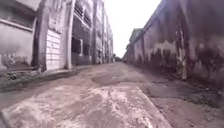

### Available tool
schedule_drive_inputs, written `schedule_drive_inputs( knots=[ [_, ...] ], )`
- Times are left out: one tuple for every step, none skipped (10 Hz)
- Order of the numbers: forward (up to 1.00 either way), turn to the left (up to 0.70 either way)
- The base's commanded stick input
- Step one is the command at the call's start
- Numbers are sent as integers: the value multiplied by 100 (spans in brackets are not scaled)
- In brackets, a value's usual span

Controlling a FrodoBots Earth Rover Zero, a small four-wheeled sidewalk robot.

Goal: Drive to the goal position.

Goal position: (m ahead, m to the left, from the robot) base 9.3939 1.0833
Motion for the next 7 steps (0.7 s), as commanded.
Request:
schedule_drive_inputs(
  knots=[
    [70, 0],
    [70, 0],
    [70, 0],
    [70, 0],
    [70, 0],
    [70, 0],
    [70, 0]
  ],
)
